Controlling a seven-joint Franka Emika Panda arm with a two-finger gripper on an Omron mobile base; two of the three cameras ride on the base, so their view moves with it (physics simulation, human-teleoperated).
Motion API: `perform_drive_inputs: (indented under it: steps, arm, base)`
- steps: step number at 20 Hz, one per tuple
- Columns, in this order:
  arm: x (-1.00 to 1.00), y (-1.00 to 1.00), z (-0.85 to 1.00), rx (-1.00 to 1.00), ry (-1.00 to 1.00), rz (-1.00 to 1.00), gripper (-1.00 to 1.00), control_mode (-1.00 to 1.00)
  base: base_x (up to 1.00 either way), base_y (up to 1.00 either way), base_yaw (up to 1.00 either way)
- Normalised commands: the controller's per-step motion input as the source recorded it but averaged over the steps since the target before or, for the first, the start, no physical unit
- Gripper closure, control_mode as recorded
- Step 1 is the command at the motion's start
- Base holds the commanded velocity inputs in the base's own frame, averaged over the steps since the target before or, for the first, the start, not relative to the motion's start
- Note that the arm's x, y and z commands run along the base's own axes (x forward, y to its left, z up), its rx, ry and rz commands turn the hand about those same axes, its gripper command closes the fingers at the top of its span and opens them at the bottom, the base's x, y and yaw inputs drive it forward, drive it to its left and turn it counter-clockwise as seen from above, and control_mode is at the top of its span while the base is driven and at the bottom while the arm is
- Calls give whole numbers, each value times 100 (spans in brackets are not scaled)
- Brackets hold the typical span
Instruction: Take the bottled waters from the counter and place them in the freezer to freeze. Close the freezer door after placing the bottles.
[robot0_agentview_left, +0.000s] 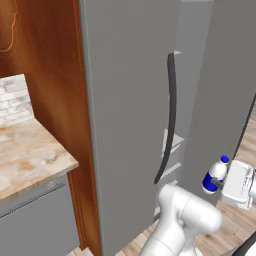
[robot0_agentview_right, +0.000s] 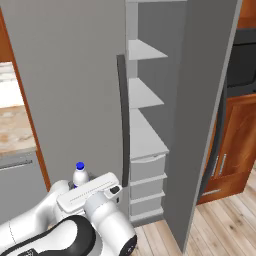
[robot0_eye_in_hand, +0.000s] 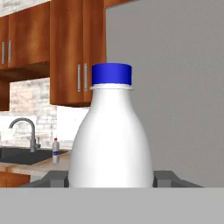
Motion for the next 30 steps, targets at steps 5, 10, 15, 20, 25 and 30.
perform_drive_inputs:
  steps: [5, 10, 15, 20, 25, 30]
  arm:
    - [0, 0, 0, 0, 0, 0, 100, 100]
    - [0, 0, 0, 0, 0, 0, 100, 100]
    - [0, 0, 0, 0, 0, 0, 100, 100]
    - [0, 0, 0, 0, 0, 0, 100, 100]
    - [0, 0, 0, 0, 0, 0, 100, 100]
    - [0, 0, 0, 0, 0, 0, 100, 100]
  base:
    - [2, -64, 53]
    - [0, -56, 66]
    - [-2, -31, 26]
    - [-2, -41, -3]
    - [0, -50, 0]
    - [21, -1, 0]
